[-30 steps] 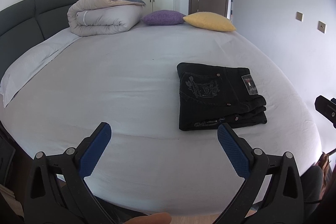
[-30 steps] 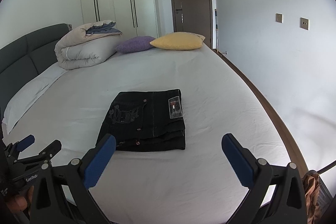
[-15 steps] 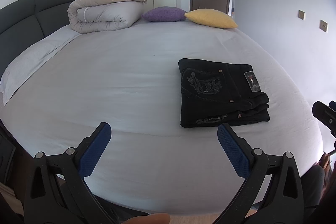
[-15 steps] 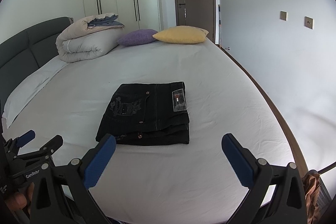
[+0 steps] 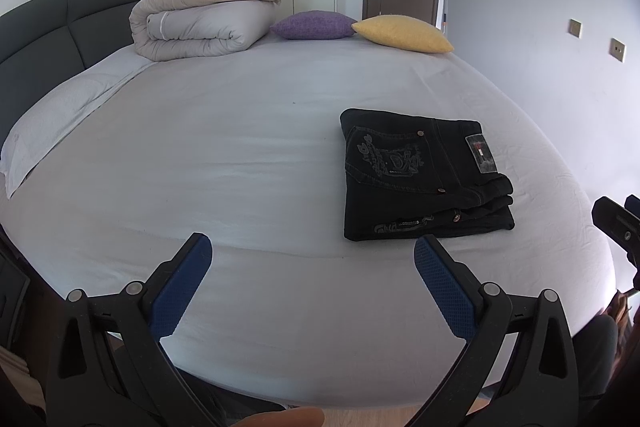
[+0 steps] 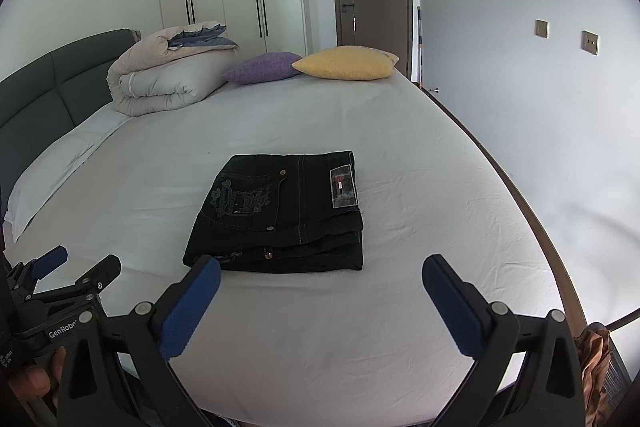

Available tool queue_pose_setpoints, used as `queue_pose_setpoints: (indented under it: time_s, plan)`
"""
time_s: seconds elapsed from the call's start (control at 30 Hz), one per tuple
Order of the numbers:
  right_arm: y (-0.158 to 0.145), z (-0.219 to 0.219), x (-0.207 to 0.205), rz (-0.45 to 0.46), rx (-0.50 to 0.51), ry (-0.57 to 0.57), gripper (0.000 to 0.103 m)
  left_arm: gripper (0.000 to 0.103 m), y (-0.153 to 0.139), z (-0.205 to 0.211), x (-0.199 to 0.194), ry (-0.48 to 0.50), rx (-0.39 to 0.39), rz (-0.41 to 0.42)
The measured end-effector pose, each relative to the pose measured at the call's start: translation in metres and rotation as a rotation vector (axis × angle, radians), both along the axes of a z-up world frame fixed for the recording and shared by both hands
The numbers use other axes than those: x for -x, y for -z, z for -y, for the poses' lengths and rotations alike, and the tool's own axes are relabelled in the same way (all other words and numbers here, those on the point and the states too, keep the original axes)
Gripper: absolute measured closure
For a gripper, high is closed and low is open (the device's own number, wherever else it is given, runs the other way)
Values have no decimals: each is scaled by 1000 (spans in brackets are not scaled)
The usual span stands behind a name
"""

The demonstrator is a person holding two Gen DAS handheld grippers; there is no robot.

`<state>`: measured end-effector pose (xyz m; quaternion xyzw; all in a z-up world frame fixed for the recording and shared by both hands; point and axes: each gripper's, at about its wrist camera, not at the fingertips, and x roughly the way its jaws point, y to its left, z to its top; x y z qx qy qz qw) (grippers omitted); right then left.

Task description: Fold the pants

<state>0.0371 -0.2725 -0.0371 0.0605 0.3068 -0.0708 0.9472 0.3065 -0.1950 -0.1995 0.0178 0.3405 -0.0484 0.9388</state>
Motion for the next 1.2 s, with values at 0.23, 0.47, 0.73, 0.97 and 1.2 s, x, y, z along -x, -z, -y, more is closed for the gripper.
queue_pose_setpoints:
  time_s: [0.23, 0.47, 0.73, 0.97, 1.2]
  plan:
    - [1, 0, 0, -4, 0, 1, 0, 0, 3, 0, 1, -4, 1, -4]
    - [5, -1, 0, -13, 0, 3, 0, 0, 4, -1, 1, -7, 3, -7]
    - [7, 0, 1, -16, 5, 6, 0, 0, 4, 0, 1, -9, 3, -7]
    - [7, 0, 0, -17, 10, 8, 0, 0, 4, -1, 1, -9, 2, -7]
    - [8, 0, 1, -19, 11, 9, 0, 0, 4, -1, 1, -7, 3, -7]
